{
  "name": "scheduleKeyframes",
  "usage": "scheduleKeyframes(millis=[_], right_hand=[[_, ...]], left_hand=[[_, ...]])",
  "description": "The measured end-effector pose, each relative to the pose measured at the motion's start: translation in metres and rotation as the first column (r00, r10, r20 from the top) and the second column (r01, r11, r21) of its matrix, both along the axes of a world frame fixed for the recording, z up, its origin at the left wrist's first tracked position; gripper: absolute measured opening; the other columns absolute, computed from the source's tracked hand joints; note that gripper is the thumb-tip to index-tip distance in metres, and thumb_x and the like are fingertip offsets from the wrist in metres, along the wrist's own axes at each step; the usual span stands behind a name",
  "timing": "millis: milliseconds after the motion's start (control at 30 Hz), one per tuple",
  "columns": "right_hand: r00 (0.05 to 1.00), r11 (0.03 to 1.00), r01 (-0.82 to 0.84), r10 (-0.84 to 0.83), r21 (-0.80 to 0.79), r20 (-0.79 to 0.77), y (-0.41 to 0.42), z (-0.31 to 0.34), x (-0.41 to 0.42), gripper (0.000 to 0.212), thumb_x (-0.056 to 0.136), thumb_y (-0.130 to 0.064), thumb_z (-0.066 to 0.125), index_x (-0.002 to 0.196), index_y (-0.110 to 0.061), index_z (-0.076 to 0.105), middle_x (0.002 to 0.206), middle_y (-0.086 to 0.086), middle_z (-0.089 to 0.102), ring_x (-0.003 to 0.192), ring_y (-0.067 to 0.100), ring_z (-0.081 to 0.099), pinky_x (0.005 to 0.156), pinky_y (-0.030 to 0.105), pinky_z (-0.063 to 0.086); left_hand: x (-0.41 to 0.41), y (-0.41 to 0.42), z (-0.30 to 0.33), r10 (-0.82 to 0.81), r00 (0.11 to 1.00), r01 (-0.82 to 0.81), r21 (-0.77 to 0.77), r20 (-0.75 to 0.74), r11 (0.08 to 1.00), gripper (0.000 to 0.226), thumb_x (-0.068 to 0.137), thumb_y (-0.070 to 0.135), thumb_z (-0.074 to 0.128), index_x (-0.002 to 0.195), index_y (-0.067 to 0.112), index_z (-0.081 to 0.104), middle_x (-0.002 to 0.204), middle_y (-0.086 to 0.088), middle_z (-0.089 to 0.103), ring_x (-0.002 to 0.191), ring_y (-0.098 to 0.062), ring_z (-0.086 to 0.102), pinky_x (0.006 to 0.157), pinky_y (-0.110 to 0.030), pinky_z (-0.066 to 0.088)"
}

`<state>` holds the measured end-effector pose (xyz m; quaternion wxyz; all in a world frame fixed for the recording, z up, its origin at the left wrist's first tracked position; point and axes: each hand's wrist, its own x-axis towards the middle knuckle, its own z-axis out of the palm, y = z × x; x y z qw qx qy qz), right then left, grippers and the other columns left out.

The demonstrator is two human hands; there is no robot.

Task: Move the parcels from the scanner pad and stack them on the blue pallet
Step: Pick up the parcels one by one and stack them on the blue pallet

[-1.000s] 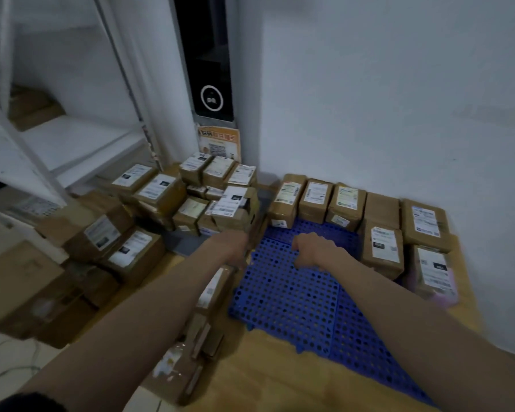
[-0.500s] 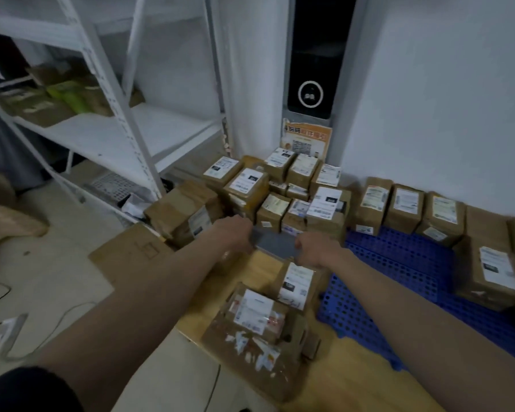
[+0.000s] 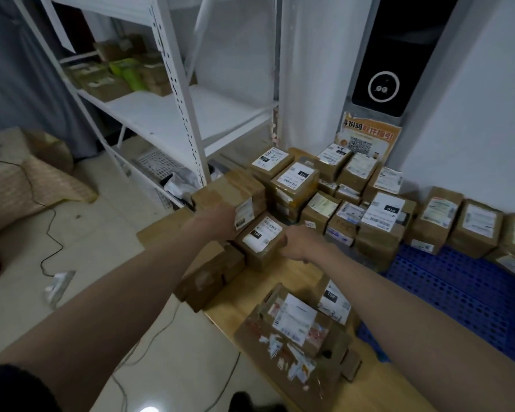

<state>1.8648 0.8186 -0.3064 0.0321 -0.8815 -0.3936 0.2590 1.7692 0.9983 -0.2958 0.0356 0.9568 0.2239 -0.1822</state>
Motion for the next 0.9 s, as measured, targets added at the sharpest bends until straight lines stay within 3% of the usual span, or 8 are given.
scheduleKeyframes(millis=[100, 233, 367, 500, 600, 767, 833, 900], right_hand=[[1.0, 1.0, -0.004, 0.005, 0.012, -0.02, 0.019, -0.007, -0.003, 0.034, 0.09, -0.026, 0.06, 0.123, -0.017, 0.059, 0.113, 0.005, 0.06, 0.083, 0.018, 0.056, 0.074, 0.034, 0.056], [0.998, 0.999, 0.041, -0.039, 0.03, -0.043, 0.056, -0.013, 0.0, 0.041, 0.089, -0.033, 0.063, 0.125, -0.015, 0.058, 0.121, 0.007, 0.06, 0.082, 0.018, 0.059, 0.072, 0.032, 0.052], [0.995, 0.995, 0.091, -0.089, 0.035, -0.054, 0.095, -0.024, 0.004, 0.051, 0.088, -0.036, 0.064, 0.133, -0.015, 0.053, 0.129, 0.006, 0.056, 0.111, 0.026, 0.058, 0.079, 0.033, 0.048], [0.969, 0.975, 0.217, -0.21, 0.037, -0.133, 0.135, -0.038, 0.006, 0.042, 0.089, -0.027, 0.062, 0.128, -0.014, 0.055, 0.12, 0.008, 0.06, 0.097, 0.023, 0.06, 0.071, 0.036, 0.056], [0.873, 0.918, 0.395, -0.36, 0.044, -0.33, 0.161, -0.048, 0.004, 0.048, 0.088, -0.02, 0.064, 0.132, -0.008, 0.05, 0.119, 0.011, 0.059, 0.095, 0.026, 0.062, 0.074, 0.04, 0.061], [0.647, 0.776, 0.629, -0.486, 0.051, -0.587, 0.184, -0.062, -0.001, 0.074, 0.079, -0.024, 0.079, 0.139, -0.011, 0.039, 0.132, 0.011, 0.052, 0.097, 0.022, 0.054, 0.074, 0.037, 0.059], [0.532, 0.702, 0.71, -0.493, 0.046, -0.688, 0.189, -0.067, -0.004, 0.085, 0.074, -0.024, 0.084, 0.143, -0.017, 0.036, 0.136, 0.005, 0.049, 0.113, 0.024, 0.053, 0.073, 0.032, 0.055], [0.487, 0.646, 0.759, -0.484, 0.078, -0.727, 0.193, -0.072, -0.006, 0.094, 0.07, -0.024, 0.087, 0.146, -0.019, 0.033, 0.14, 0.002, 0.047, 0.127, 0.025, 0.047, 0.087, 0.035, 0.052]], left_hand=[[-0.005, 0.024, 0.001, 0.046, 0.998, -0.047, 0.012, 0.048, 0.999, 0.024, 0.089, 0.04, 0.054, 0.081, 0.018, 0.05, 0.077, 0.002, 0.052, 0.073, -0.021, 0.054, 0.062, -0.032, 0.046], [0.001, 0.063, 0.0, 0.051, 0.997, -0.054, 0.063, 0.052, 0.997, 0.021, 0.09, 0.023, 0.059, 0.107, 0.011, 0.058, 0.105, -0.008, 0.055, 0.098, -0.028, 0.057, 0.082, -0.042, 0.053], [0.015, 0.105, -0.009, 0.045, 0.997, -0.048, 0.044, 0.064, 0.998, 0.033, 0.088, 0.013, 0.06, 0.119, 0.007, 0.05, 0.134, -0.016, 0.04, 0.113, -0.034, 0.052, 0.089, -0.047, 0.05], [0.027, 0.146, -0.027, 0.024, 0.998, -0.027, 0.061, 0.056, 0.998, 0.07, 0.082, 0.014, 0.07, 0.138, 0.004, 0.031, 0.141, -0.018, 0.028, 0.126, -0.039, 0.039, 0.099, -0.048, 0.045], [0.036, 0.173, -0.041, 0.032, 0.999, -0.032, 0.012, -0.005, 0.999, 0.081, 0.083, 0.017, 0.072, 0.144, -0.001, 0.022, 0.144, -0.023, 0.026, 0.133, -0.04, 0.033, 0.103, -0.045, 0.041], [0.045, 0.199, -0.059, -0.01, 0.998, -0.002, -0.175, -0.069, 0.985, 0.067, 0.08, 0.016, 0.074, 0.133, -0.004, 0.038, 0.132, -0.02, 0.045, 0.116, -0.03, 0.05, 0.083, -0.033, 0.047], [0.047, 0.204, -0.066, 0.006, 0.998, -0.02, -0.265, -0.055, 0.964, 0.082, 0.076, 0.012, 0.076, 0.141, -0.002, 0.028, 0.134, -0.019, 0.043, 0.119, -0.031, 0.049, 0.083, -0.034, 0.049], [0.049, 0.205, -0.067, 0.025, 0.999, -0.036, -0.345, -0.036, 0.938, 0.093, 0.072, 0.008, 0.079, 0.145, 0.002, 0.021, 0.136, -0.019, 0.038, 0.12, -0.034, 0.048, 0.088, -0.039, 0.05]])
